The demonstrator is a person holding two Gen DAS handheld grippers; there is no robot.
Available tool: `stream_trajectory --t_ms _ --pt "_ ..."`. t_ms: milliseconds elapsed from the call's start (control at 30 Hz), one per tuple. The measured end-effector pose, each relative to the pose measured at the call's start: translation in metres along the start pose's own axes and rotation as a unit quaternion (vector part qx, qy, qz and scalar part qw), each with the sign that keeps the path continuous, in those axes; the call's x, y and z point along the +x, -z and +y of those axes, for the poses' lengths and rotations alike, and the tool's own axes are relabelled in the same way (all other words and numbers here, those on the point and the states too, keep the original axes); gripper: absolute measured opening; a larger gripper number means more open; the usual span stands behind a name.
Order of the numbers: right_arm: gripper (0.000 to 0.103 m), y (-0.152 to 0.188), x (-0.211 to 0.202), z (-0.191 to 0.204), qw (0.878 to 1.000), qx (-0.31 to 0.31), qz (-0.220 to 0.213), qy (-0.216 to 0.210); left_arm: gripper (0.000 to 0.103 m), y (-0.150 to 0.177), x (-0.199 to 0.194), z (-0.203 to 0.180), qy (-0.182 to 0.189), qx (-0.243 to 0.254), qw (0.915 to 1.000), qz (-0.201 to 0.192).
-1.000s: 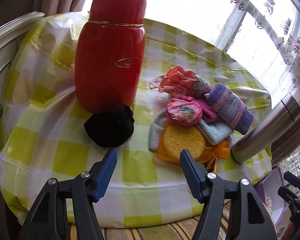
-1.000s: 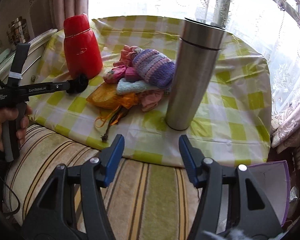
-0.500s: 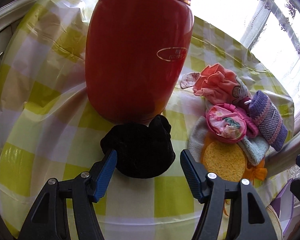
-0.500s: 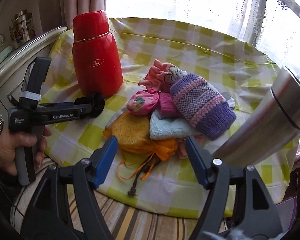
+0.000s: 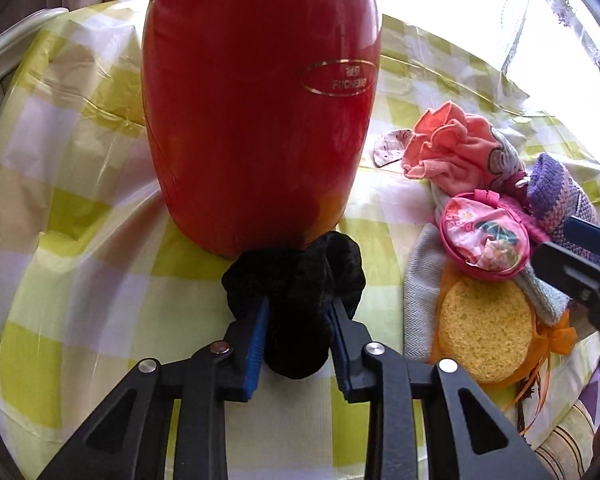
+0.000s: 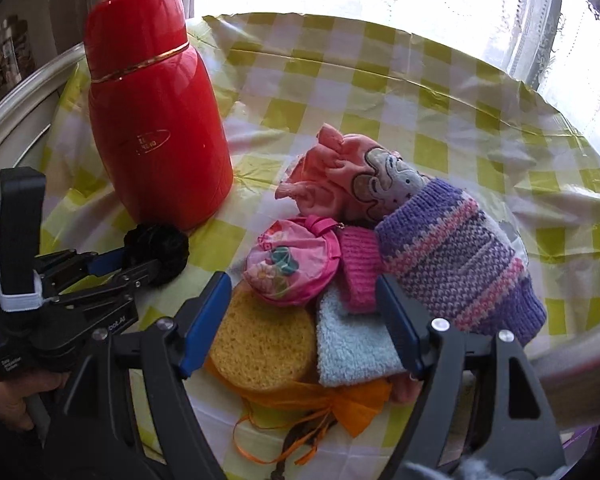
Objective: Organize soft objects
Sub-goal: 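Grasp the black scrunchie with the left tool while the right tool grasps the pink purse, then carry scrunchie and pink purse into the box and open both tools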
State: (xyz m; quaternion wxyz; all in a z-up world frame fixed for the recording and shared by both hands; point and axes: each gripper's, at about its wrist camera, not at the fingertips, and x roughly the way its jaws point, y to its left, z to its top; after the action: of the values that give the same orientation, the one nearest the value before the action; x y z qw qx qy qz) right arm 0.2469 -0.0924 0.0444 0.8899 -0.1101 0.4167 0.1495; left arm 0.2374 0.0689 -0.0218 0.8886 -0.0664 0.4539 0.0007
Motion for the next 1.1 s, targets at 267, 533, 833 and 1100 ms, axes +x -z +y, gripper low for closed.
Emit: stream_trajectory --t_ms 267,533,833,1100 --pt "0.082 -0.002 0.041 0.028 0.994 -0.096 0.025 0.054 0.022 0.002 -0.003 0.007 0.01 -0.007 0.9999 -0.007" --pt "0.082 -0.003 0.06 0.028 0.99 -0.114 0.032 0.073 0.011 0.003 -0.009 0.012 0.018 -0.013 0.9996 -0.015" --pt "0.073 0.001 0.04 0.033 0.993 -0.102 0.001 0.056 0.01 0.006 -0.026 0.012 0.021 -0.016 0.9992 -0.03" --pt "0.073 0.016 -0.013 0.037 0.995 -0.087 -0.042 0.04 0.01 0.015 -0.055 0.008 0.029 -0.024 0.9979 -0.053"
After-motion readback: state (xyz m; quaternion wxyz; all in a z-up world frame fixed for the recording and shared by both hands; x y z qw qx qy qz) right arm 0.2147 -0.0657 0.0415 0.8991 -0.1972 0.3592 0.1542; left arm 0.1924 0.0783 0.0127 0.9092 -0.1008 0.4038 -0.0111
